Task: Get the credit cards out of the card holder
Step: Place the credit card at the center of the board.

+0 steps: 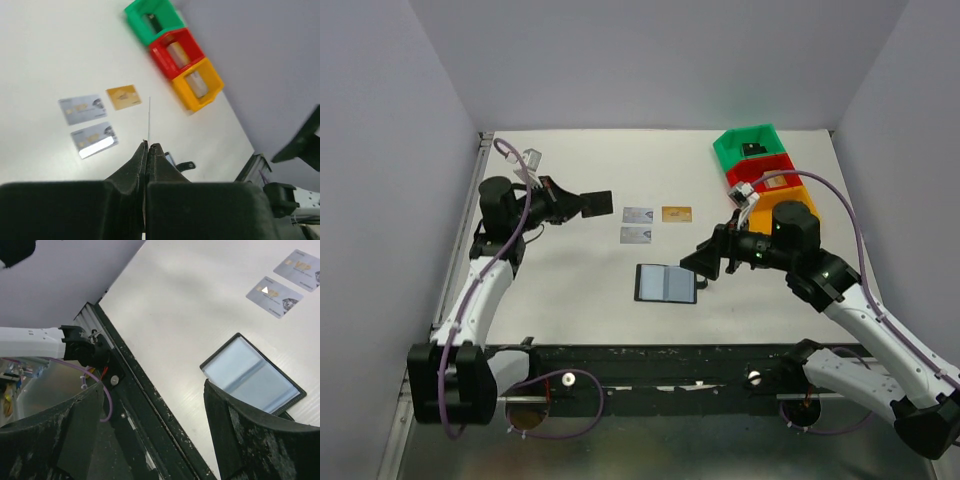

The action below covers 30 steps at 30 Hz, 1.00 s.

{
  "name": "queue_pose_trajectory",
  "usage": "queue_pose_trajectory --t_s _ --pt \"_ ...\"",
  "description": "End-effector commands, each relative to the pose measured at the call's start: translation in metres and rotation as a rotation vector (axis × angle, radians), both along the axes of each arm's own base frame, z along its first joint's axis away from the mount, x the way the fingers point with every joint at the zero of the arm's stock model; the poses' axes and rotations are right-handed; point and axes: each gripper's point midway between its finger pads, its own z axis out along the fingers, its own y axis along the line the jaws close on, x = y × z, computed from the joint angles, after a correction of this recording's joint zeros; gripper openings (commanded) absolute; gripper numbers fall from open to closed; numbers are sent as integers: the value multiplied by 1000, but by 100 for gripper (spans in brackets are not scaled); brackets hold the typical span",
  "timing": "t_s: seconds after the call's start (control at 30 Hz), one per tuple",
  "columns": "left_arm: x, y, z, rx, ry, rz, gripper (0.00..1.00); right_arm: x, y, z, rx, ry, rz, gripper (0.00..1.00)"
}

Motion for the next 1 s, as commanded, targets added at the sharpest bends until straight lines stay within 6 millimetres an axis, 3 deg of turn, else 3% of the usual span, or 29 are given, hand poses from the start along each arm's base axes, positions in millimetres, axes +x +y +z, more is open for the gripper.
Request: queue_pose_trajectory --t_s 0.0,0.17,0.33,0.57,0.97 --pt "43 25 -66 162 258 88 0 2 -13 -34 -104 52 -56 87" --pt "94 40 -87 246 342 63 0 -3 -12 -57 -119 82 -34 87" --pt "120 37 -112 269 397 -35 0 -7 -8 -62 -112 98 4 86" --pt "139 45 -157 311 471 -55 0 -8 -6 -72 -118 113 15 86" --pt "166 43 -181 267 495 -58 0 -4 -3 -82 -131 152 16 86"
